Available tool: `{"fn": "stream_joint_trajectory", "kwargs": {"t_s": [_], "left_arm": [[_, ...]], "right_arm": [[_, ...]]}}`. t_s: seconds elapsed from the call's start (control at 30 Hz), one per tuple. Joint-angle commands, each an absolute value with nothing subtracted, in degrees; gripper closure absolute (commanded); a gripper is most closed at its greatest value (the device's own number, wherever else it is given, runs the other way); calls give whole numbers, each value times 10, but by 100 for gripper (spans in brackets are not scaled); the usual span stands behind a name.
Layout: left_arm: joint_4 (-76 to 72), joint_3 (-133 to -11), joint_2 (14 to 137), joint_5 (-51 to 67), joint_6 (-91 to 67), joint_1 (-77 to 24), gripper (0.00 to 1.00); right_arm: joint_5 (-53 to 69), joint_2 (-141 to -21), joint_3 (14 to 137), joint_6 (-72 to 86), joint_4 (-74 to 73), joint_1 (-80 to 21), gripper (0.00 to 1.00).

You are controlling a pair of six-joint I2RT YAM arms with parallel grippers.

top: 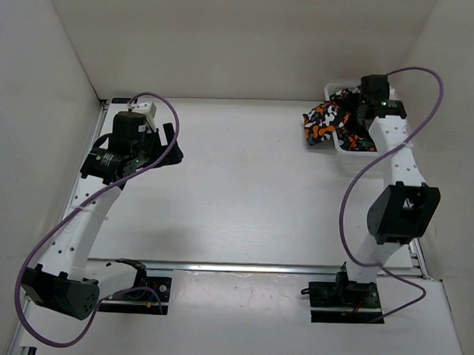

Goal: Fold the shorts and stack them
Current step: Grab the shorts from the pile

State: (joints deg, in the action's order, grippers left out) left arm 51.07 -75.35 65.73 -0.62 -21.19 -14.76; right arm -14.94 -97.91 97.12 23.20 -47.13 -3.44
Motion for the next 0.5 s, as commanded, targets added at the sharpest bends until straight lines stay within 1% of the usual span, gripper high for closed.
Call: {"fn": "stream_joint_trajectory", "kwargs": {"t_s": [0.0,0.03,0.07,0.1,0.17,0.2,0.37,0.43,0.47], "left_arm": [[521,-773,656,-6,-204,-150,1],[521,-773,656,-11,-204,-150,1],[521,-780,663,-11,-204,-150,1],[521,-780,671,-18,-204,-150,1],[521,-786,678,-23,-209,-150,1],[521,-786,684,-32,-209,-150,1],[533,-792,702,-68,-214,-150,1],[533,-792,722,-78,-221,-150,1],[533,-792,728,-83,-221,-150,1]], "right_arm": [[-145,-1049,1071,251,-482,3,0],[-145,-1072,1098,251,-482,10,0],[-145,-1119,1127,257,-492,17,0],[-145,-1143,1185,265,-497,30,0],[-145,-1213,1245,271,-509,50,0],[-145,-1236,1298,278,-514,55,0],[-108,-1361,1406,300,-514,84,0],[-103,-1384,1420,314,-507,91,5],[-103,-1397,1420,314,-496,91,9]]}}
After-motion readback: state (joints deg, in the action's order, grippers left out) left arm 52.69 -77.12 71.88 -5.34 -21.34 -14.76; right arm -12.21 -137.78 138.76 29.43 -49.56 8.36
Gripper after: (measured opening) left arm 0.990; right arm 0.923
